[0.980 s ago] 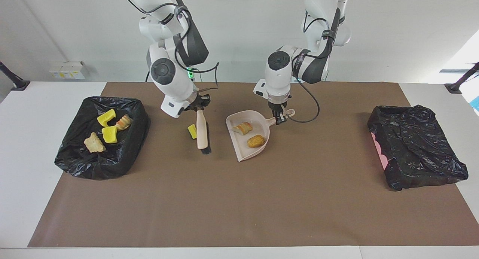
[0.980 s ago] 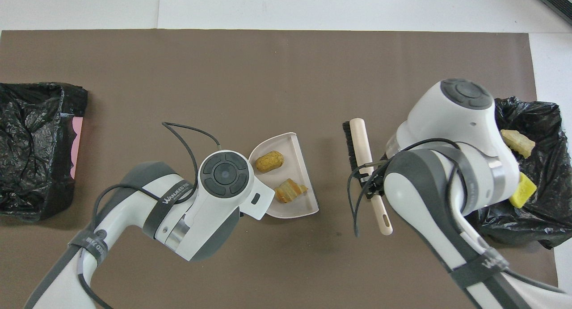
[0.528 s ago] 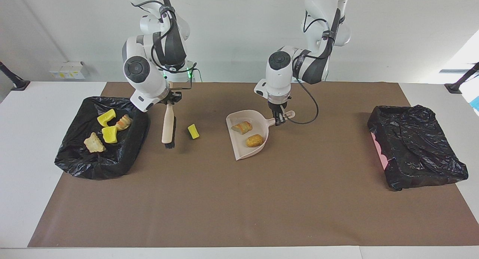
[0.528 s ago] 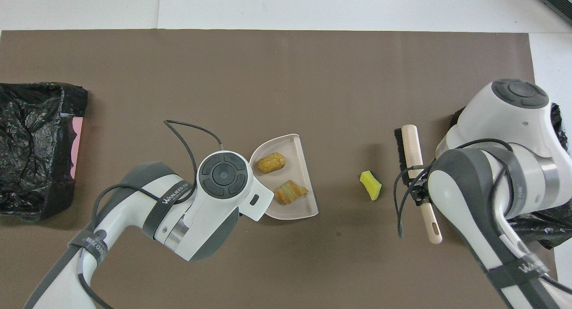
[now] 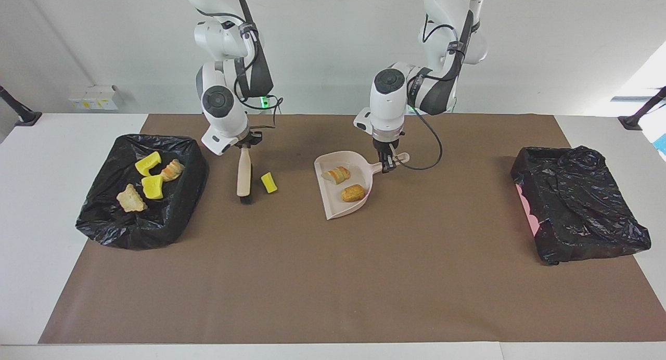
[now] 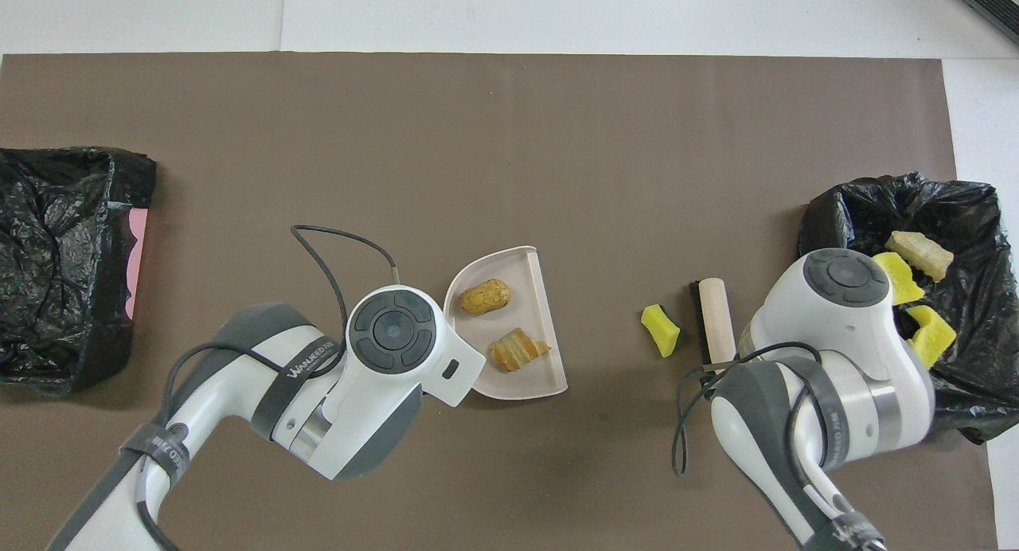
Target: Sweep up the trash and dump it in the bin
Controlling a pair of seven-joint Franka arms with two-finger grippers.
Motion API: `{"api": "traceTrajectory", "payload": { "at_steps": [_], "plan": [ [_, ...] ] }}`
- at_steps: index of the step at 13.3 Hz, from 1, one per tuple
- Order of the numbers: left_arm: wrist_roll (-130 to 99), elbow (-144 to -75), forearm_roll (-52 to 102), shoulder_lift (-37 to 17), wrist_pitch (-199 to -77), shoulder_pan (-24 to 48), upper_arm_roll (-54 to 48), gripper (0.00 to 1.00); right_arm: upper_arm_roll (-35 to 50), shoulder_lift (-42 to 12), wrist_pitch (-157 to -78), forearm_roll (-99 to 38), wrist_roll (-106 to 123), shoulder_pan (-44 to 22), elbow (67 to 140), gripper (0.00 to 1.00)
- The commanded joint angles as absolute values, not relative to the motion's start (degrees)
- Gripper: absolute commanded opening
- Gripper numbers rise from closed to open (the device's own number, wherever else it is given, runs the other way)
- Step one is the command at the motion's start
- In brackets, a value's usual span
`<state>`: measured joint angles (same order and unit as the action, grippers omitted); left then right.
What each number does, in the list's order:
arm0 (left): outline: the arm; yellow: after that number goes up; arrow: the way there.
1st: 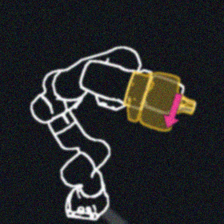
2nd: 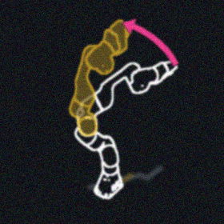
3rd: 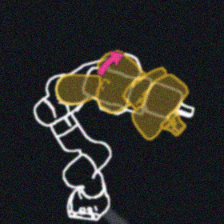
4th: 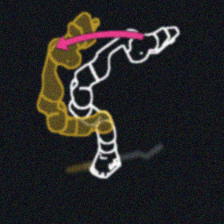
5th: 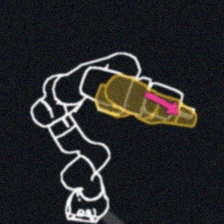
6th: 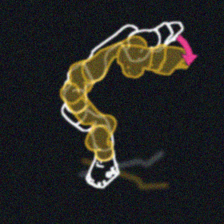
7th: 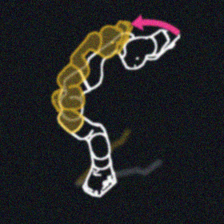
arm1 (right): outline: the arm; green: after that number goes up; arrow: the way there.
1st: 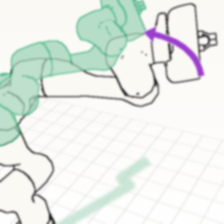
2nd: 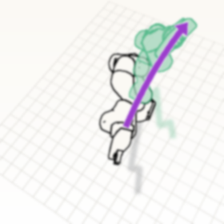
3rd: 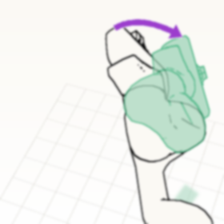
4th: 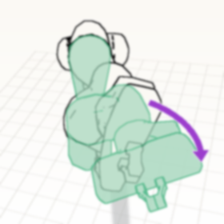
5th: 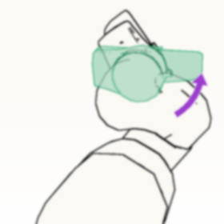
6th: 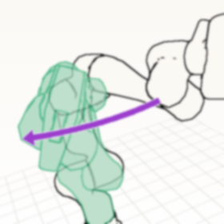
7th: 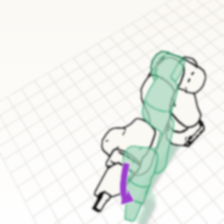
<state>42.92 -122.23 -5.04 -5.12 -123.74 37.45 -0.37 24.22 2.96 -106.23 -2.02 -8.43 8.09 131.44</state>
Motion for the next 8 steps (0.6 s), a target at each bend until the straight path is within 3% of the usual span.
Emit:
{"api": "traceTrajectory", "payload": {
  "at_steps": [1,5,8],
  "plan": [
    [43.6,-124.6,-5.4,-3.2,-124.9,38.4,0.2,0.0,24.5,-1.1,-107.7,-3.8,-15.9,2.4,128.6,0.0],
    [42.4,-124.6,-5.3,-3.2,-124.8,38.1,0.1,0.0,24.5,-7.3,-110.7,-10.4,-25.6,-6.7,122.3,0.0],
    [42.4,-124.5,-5.3,-3.3,-124.9,37.6,0.1,0.0,24.5,-8.6,-113.2,-15.3,-26.1,-9.1,120.3,0.0]
  ]
}}
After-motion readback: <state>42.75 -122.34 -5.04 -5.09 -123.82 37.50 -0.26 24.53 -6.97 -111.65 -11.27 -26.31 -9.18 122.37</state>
